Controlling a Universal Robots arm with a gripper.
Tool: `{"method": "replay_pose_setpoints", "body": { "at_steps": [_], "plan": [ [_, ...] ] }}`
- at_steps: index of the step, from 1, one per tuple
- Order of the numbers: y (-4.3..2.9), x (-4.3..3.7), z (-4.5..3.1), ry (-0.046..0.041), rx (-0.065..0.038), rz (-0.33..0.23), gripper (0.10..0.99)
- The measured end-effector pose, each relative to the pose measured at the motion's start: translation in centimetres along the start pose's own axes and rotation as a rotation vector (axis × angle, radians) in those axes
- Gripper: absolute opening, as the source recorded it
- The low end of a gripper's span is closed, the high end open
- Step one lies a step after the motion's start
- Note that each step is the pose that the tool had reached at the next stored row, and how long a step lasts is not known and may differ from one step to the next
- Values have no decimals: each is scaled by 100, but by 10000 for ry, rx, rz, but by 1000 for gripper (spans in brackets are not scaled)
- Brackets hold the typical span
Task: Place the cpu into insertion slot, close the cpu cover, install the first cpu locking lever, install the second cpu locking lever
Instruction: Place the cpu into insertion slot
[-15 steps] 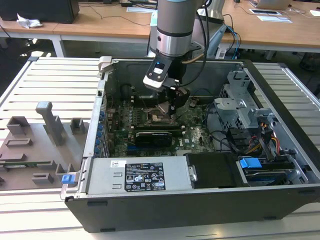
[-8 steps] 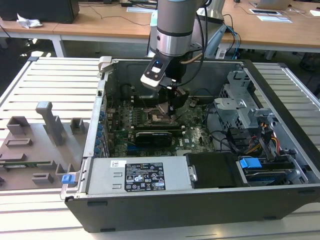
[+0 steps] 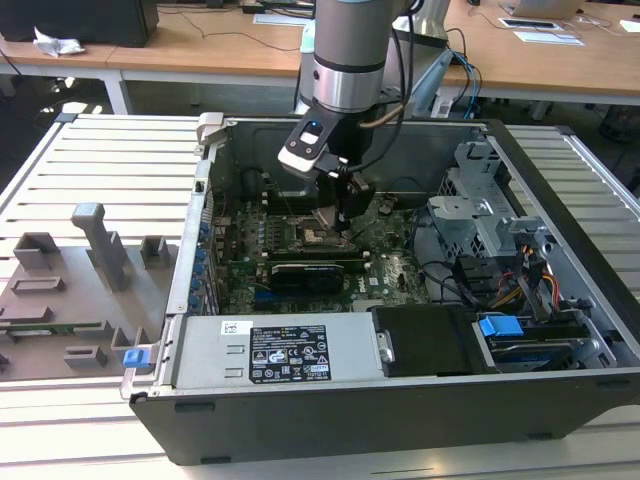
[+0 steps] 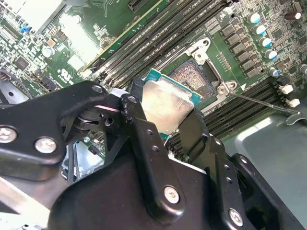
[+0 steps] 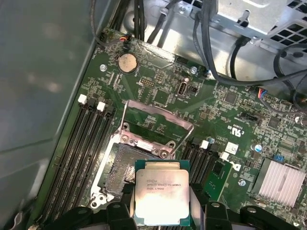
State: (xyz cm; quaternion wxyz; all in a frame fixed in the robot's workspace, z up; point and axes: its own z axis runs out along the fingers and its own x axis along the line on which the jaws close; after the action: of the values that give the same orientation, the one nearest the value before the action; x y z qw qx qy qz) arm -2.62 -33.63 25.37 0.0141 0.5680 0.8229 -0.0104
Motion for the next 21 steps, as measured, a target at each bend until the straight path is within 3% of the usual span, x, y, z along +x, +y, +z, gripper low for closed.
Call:
{"method": "replay_pose_setpoints", "body": {
  "at_steps": [21],
  "plan": [
    [0, 0, 0, -183, 128, 1691, 541]
  ]
}}
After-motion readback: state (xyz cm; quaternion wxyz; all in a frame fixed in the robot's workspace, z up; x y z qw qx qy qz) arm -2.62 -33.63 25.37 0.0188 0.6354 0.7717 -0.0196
